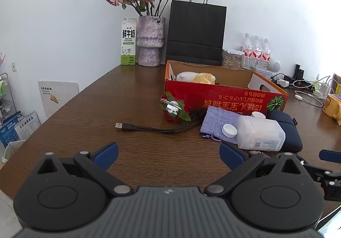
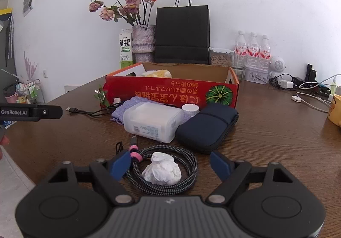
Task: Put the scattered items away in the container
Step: 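Grasp the crumpled white tissue on the cable with the right tool, then grasp the braided black-white cable with the left tool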
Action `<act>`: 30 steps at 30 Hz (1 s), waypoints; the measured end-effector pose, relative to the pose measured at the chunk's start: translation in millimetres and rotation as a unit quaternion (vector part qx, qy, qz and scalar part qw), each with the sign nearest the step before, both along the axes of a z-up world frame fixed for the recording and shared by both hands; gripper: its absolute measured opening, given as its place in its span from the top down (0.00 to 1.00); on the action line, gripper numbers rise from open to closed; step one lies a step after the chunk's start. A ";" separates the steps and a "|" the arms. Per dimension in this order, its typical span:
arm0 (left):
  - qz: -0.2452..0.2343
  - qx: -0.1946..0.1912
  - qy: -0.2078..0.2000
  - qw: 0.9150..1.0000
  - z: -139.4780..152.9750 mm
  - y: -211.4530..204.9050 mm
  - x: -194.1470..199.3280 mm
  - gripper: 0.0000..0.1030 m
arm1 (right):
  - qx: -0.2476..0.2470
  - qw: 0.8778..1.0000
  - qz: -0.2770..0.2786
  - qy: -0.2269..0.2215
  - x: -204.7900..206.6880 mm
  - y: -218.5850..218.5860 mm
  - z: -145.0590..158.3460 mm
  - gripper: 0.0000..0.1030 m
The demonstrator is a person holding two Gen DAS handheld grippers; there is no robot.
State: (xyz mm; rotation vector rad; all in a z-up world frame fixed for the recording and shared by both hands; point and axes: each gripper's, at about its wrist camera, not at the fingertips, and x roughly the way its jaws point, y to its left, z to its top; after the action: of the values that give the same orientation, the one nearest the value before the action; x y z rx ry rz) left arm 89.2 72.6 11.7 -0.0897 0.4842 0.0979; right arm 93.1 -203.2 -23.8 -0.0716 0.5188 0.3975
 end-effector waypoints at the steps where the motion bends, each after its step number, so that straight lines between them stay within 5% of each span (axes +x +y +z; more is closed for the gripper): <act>1: 0.000 0.000 0.001 1.000 -0.9 0.2 0.1 0.00 | -0.001 1.000 0.004 0.004 1.3 1.6 -1.3 0.34; 3: 0.000 -0.001 0.003 1.000 -2.0 1.0 1.1 0.00 | -0.003 1.000 0.014 0.013 4.8 4.9 -3.5 0.48; 9: 0.001 0.002 0.005 1.000 -4.6 1.6 2.3 0.00 | 0.009 0.999 0.022 0.033 12.1 6.9 -6.4 0.62; 16: -0.004 0.001 0.009 1.000 -7.3 -0.3 3.3 0.00 | 0.029 0.999 0.006 0.045 15.8 -1.8 -5.0 0.62; 20: -0.007 0.002 0.014 1.000 -8.8 -3.1 5.0 0.00 | 0.025 0.998 0.015 0.055 17.6 0.7 -8.5 0.79; 30: -0.026 0.003 0.020 0.999 -4.8 -26.0 10.2 0.00 | 0.044 0.999 0.011 0.020 13.2 -11.4 5.8 0.83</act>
State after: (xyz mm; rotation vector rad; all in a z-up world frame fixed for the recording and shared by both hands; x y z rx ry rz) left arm 99.5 46.6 6.9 -0.0691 0.5256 0.0508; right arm 106.3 -214.6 -18.0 0.0151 0.5405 0.4444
